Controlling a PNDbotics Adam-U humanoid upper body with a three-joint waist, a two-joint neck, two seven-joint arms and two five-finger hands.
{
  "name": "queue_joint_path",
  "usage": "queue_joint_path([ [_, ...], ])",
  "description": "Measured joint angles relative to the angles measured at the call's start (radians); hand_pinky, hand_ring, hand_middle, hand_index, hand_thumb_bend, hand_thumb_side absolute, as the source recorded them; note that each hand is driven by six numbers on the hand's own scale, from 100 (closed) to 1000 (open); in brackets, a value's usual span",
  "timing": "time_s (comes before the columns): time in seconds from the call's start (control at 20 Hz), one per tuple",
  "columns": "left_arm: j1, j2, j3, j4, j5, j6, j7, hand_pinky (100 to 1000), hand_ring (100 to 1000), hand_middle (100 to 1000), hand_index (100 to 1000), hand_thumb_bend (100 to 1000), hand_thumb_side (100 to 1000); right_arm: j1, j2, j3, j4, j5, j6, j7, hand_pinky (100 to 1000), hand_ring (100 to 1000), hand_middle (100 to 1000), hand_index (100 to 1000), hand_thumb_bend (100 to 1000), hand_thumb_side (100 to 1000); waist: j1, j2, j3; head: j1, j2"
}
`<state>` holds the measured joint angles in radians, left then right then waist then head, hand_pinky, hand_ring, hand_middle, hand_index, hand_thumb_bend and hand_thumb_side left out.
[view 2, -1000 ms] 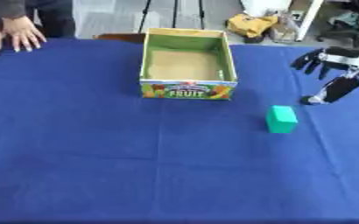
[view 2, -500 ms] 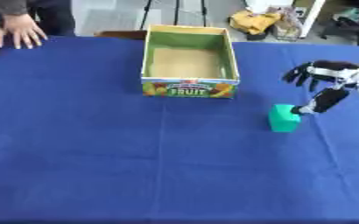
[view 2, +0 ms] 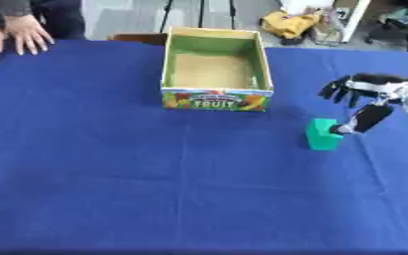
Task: Pick up objects on the table and place them in the box.
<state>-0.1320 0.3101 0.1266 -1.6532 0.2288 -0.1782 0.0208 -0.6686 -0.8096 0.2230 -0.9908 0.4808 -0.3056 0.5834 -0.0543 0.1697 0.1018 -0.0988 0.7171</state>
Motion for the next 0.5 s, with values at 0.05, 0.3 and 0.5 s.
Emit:
queue_joint_path([
  [0.05, 0.000, 0.000, 0.000, 0.000, 0.000, 0.000, 0.000, 661, 839, 721, 768, 621, 705, 0.000, 0.001, 0.000, 0.003, 0.002, -0.002, 0.002, 651, 805, 819, 905, 442, 158, 0.000, 0.000, 0.000, 0.000, 0.000],
  [0.3, 0.000, 0.000, 0.000, 0.000, 0.000, 0.000, 0.000, 661, 838, 721, 768, 622, 705, -0.001, 0.004, 0.006, 0.006, 0.019, -0.012, 0.016, 653, 808, 819, 904, 449, 150, -0.002, 0.000, -0.001, 0.000, 0.002],
  [0.5, 0.000, 0.000, 0.000, 0.000, 0.000, 0.000, 0.000, 661, 838, 721, 768, 622, 705, 0.000, 0.005, 0.008, 0.014, 0.026, -0.016, 0.021, 654, 809, 819, 904, 444, 151, -0.003, 0.000, -0.004, 0.000, 0.003],
])
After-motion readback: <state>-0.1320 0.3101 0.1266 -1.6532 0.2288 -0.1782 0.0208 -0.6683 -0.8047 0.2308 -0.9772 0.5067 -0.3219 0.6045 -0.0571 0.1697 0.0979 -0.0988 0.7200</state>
